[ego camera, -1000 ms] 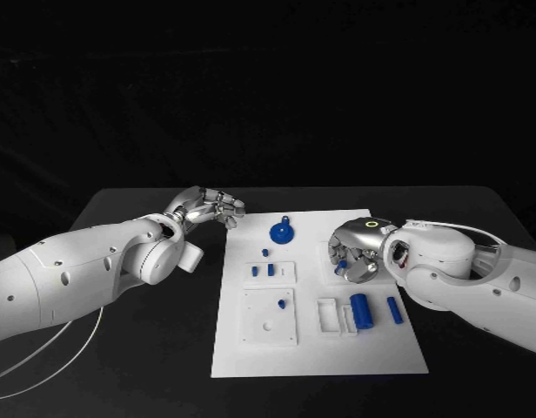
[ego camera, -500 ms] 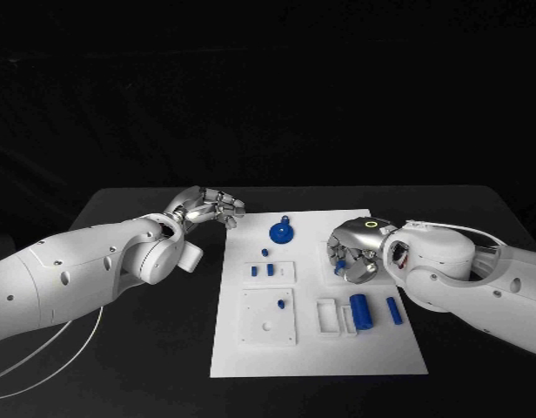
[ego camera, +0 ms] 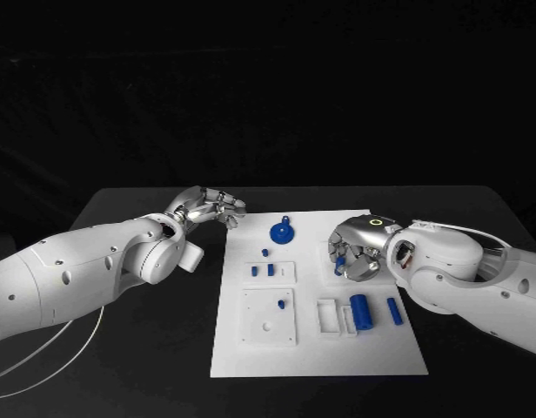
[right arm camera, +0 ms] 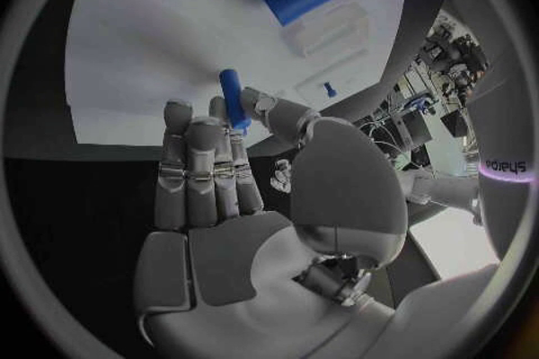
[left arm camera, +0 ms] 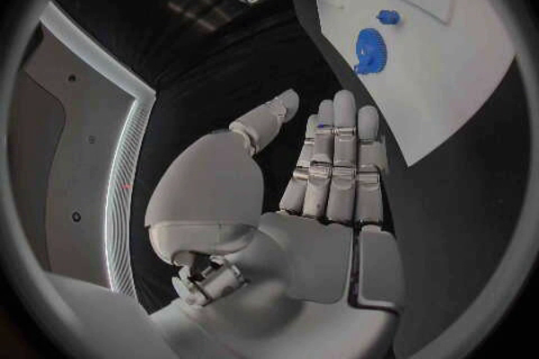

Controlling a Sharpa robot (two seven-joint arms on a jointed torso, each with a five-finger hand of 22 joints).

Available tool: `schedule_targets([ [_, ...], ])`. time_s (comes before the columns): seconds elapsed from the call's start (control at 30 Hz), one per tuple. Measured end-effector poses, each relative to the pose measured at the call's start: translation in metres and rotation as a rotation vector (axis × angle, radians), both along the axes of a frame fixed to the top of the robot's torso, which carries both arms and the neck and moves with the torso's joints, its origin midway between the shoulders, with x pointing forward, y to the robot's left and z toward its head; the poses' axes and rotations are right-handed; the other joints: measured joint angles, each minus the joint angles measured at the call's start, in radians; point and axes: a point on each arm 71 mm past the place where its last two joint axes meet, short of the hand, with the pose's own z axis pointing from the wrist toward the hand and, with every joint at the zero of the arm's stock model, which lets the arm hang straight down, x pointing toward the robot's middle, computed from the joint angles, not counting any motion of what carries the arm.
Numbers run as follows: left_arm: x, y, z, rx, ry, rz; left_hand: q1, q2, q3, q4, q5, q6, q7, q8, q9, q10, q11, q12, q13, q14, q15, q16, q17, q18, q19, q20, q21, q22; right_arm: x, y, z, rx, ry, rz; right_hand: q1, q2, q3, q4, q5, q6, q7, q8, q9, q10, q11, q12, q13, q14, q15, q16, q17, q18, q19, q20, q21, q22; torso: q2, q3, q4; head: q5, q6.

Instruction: Assemble the parts on the task board

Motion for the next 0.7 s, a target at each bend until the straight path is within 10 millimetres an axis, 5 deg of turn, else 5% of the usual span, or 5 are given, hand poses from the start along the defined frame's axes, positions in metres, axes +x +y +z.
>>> schedule_targets([
  [0.7,0.0,-0.003,0.0,-0.004,0.001,-0.005,-0.005,-0.005,0.0,0.005,0.0,-0.004,0.004,0.0,0.0,0.0,0.0,0.0,0.0,0.0,0.0,-0.004,0.005,0.0,0.0,0.0,0.0,0.002,-0.038,0.057,0.017,0.183,-0.029,0.181,0.0,0.0,0.007,-0.001,0.004,0.003,-0.003,0.002,0.005,0.001,-0.002,0.011,0.0,0.0,-0.003,0.004,0.007,0.0,0.0,0.0,0.008,0.0,0.0,0.0009,-0.0011,0.012,0.0],
])
